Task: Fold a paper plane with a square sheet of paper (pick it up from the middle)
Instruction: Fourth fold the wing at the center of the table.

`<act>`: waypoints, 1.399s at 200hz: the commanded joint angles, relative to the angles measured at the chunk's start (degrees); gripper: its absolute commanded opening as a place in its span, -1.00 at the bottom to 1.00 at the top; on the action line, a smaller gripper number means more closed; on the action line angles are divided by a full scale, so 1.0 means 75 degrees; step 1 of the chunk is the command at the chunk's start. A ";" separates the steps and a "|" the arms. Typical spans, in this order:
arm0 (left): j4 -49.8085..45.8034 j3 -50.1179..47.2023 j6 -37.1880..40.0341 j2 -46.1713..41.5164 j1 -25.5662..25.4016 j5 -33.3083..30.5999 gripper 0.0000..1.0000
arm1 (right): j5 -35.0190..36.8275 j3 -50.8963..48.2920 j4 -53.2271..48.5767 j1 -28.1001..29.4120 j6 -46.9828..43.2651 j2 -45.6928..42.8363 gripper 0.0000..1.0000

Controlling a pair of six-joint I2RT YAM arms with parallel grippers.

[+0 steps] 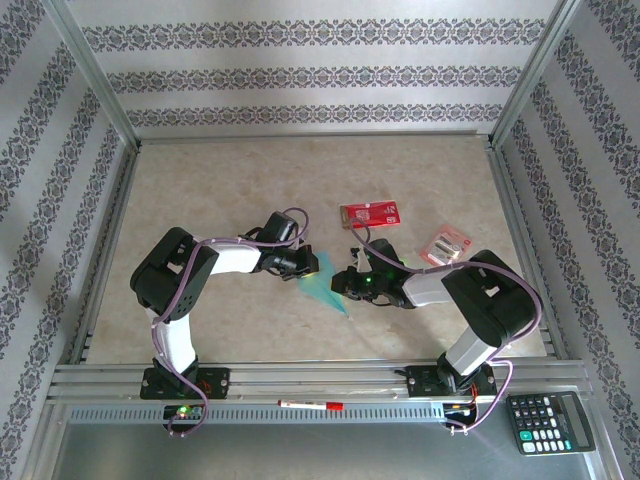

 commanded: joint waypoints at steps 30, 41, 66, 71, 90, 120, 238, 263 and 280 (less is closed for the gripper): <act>-0.0194 -0.0237 0.0252 0.0390 0.0085 -0.0137 -0.90 | 0.0207 -0.0279 -0.0413 0.0153 -0.0038 -0.0517 -0.65; -0.0208 -0.0226 0.0269 0.0388 0.0093 -0.0125 -0.90 | 0.0232 -0.0326 -0.0508 0.0176 -0.0044 -0.0647 -0.65; -0.0225 -0.0243 0.0303 0.0388 0.0097 -0.0106 -0.91 | 0.0343 -0.0479 -0.0812 0.0209 -0.0120 -0.1000 -0.64; -0.0224 -0.0243 0.0306 0.0398 0.0097 -0.0105 -0.91 | 0.0351 -0.0524 -0.0830 0.0209 -0.0130 -0.1081 -0.63; -0.0198 -0.0247 0.0304 0.0412 0.0097 -0.0065 -0.91 | 0.0378 -0.0617 -0.1001 0.0216 -0.0181 -0.1393 -0.59; -0.0225 -0.0227 0.0338 0.0426 0.0099 -0.0059 -0.91 | 0.0693 -0.0573 -0.1697 0.0268 -0.0595 -0.2194 -0.56; -0.0479 -0.0175 0.0526 0.0438 0.0109 -0.0052 -0.93 | 0.1570 0.0607 -0.3233 0.1197 -0.1678 -0.1805 -0.70; -0.0478 -0.0153 0.0529 0.0448 0.0111 -0.0058 -0.93 | 0.1584 0.0582 -0.3255 0.1142 -0.1672 -0.1690 -0.72; -0.0494 -0.0138 0.0541 0.0459 0.0123 -0.0047 -0.93 | 0.1608 0.0524 -0.3249 0.1130 -0.1678 -0.1628 -0.73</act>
